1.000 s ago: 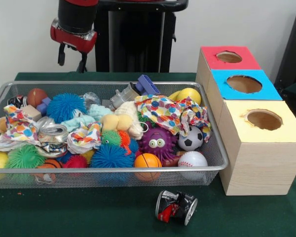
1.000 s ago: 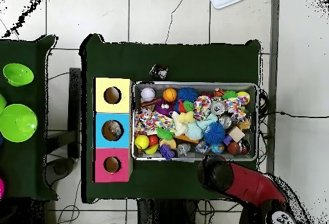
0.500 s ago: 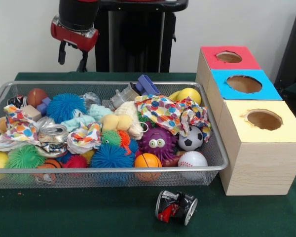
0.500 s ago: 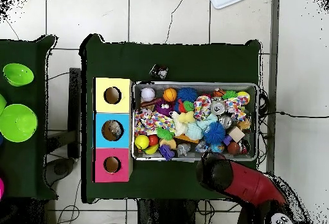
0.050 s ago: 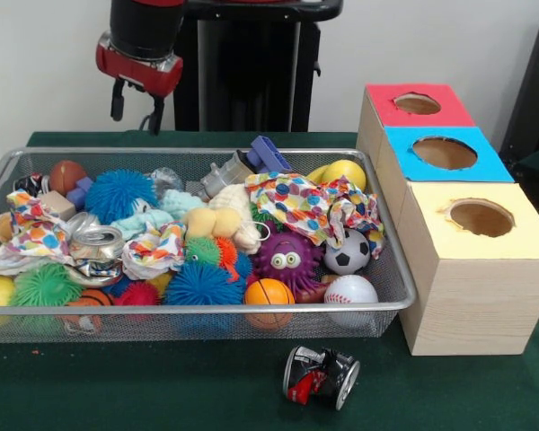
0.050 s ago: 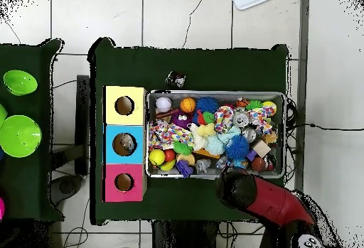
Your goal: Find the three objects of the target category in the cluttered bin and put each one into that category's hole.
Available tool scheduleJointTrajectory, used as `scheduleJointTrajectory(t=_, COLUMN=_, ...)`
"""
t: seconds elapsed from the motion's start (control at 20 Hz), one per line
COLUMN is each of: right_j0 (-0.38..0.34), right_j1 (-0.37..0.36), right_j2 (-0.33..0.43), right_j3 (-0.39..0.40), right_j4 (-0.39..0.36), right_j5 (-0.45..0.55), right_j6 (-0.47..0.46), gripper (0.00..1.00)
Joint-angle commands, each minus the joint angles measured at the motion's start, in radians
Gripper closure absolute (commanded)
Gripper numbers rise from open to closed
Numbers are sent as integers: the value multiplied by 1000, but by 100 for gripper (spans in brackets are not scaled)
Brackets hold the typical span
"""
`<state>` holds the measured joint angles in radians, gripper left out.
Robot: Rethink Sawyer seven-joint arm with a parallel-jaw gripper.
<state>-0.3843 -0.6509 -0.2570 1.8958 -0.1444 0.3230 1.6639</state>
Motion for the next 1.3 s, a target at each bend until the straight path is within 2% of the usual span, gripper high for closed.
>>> scheduleJointTrajectory(t=0.05, right_j0=23, right_j1=46, right_j2=73, right_j3=18, right_j4=77, right_j5=56, right_j6=205, gripper=0)
scheduleJointTrajectory(t=0.7, right_j0=17, right_j1=105, right_j2=86, right_j3=37, right_j4=88, right_j5=-55, right_j6=194, gripper=0)
scheduleJointTrajectory(t=1.05, right_j0=-17, right_j1=147, right_j2=108, right_j3=24, right_j4=65, right_j5=-110, right_j6=168, gripper=0)
scheduleJointTrajectory(t=1.3, right_j0=-67, right_j1=189, right_j2=139, right_j3=13, right_j4=46, right_j5=-165, right_j6=144, gripper=0)
